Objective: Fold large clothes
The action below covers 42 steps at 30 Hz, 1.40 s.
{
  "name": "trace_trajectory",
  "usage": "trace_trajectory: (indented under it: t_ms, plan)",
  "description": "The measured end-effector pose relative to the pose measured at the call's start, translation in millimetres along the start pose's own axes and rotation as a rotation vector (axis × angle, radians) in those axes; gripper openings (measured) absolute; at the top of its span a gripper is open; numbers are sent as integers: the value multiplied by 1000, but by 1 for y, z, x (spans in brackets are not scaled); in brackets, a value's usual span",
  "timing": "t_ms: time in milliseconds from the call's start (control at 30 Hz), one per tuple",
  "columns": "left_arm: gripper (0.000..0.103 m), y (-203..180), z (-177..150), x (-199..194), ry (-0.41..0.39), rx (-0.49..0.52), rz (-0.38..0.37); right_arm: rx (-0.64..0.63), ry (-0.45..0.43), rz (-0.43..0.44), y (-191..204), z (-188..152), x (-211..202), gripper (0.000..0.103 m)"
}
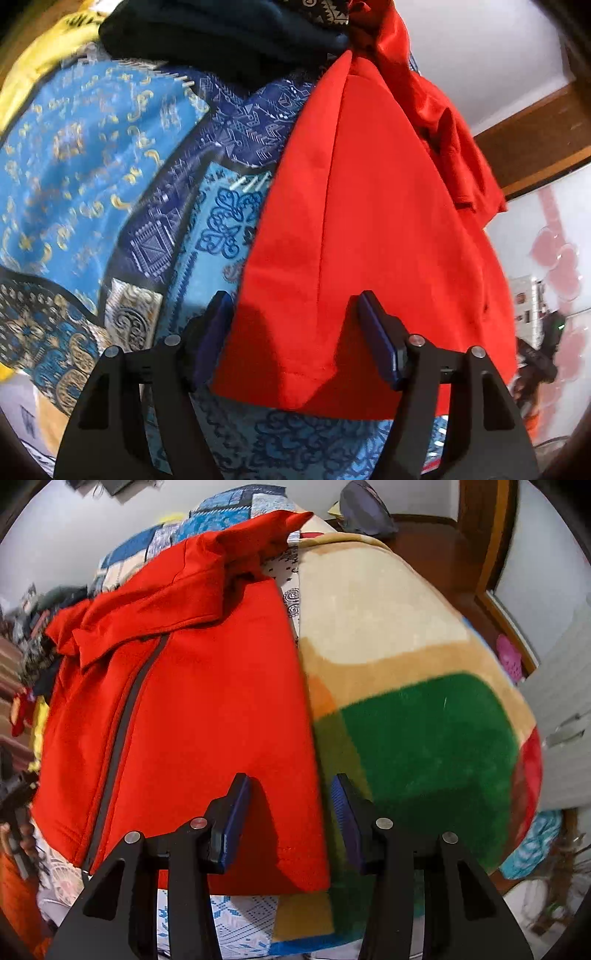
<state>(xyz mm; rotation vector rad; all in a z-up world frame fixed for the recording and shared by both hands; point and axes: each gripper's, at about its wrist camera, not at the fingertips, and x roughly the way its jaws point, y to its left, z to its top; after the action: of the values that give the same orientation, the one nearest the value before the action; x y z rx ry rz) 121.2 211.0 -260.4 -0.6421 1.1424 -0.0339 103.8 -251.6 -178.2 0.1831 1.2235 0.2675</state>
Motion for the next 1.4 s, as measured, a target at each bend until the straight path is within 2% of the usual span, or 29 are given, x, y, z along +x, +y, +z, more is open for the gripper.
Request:
trace_trajectory:
  t_ms: [67, 133, 167, 233, 267, 333, 400, 667, 767, 867, 1000, 1167, 1400]
  plan:
    - [62, -9, -4, -3, -9, 49, -18, 40, -6, 31, -5, -2, 1, 42]
    - [45, -22, -9, -7, -21, 109, -32, 63, -1, 86, -7, -4, 3, 43]
    - [39, -29, -11, -9, -27, 141, -34, 60, 0, 95, -6, -5, 4, 43]
    - [16, -44, -13, -11, -34, 183, -32, 42, -7, 80, -2, -7, 7, 41]
    - [8, -50, -13, -11, -30, 190, -41, 31, -19, 74, 1, -7, 6, 38]
    - [6, -59, -11, -12, -37, 198, -27, 18, -28, 75, 5, -7, 3, 22]
    - [5, -71, -9, -18, -68, 220, -20, 3, -44, 74, 7, -7, -3, 13]
    - [5, -109, 21, -70, -239, 276, -67, -25, -142, 84, 17, 10, -28, 8]
    - [5, -116, 35, -93, -285, 296, -107, -8, -214, 106, 19, 32, -44, 8]
    - [5, -129, 51, -111, -343, 321, -110, -13, -275, 129, 24, 63, -60, 8]
    - [5, -140, 83, -130, -424, 297, -119, -63, -357, 106, 41, 101, -75, 8]
    - [5, -152, 134, -122, -480, 257, -47, -95, -430, 66, 50, 148, -78, 6]
    - [5, -168, 202, -68, -472, 259, 62, -138, -417, -21, 58, 210, -37, 3]
